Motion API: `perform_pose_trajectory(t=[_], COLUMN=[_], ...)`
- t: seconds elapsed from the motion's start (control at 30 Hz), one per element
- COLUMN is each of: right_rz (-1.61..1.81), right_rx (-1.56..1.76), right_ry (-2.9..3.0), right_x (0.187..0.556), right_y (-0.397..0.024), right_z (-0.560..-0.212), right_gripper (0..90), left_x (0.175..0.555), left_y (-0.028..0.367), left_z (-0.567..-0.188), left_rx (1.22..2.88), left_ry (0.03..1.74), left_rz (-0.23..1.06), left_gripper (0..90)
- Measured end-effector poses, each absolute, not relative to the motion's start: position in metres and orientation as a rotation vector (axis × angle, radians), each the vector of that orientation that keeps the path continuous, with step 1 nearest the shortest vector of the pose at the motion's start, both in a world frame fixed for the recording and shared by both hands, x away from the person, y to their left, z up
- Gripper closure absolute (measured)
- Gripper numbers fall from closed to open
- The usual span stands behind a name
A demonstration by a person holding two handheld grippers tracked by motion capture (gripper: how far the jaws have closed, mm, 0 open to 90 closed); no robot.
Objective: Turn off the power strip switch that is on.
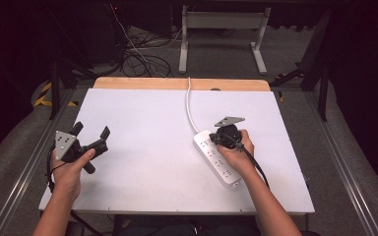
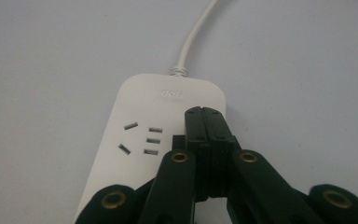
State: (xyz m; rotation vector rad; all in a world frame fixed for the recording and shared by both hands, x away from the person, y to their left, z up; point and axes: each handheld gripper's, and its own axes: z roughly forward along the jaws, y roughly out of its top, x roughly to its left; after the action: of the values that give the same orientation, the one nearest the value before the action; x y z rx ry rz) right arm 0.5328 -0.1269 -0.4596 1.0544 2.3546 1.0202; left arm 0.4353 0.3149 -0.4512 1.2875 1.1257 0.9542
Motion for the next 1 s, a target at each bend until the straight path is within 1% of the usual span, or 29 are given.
perform_pose_trajectory(t=[1.0], right_rz=[1.023], right_rx=[1.103], right_ry=[2.375], right_x=[0.5355], right_y=[-0.1277], right_z=[-0.459], right_gripper=[90.0], left_x=[0.4356], left_y=[0.3156], left_z=[-0.4517], left_rx=[1.29], left_ry=[1.134], left_rz=[0.95], left_gripper=[4.6])
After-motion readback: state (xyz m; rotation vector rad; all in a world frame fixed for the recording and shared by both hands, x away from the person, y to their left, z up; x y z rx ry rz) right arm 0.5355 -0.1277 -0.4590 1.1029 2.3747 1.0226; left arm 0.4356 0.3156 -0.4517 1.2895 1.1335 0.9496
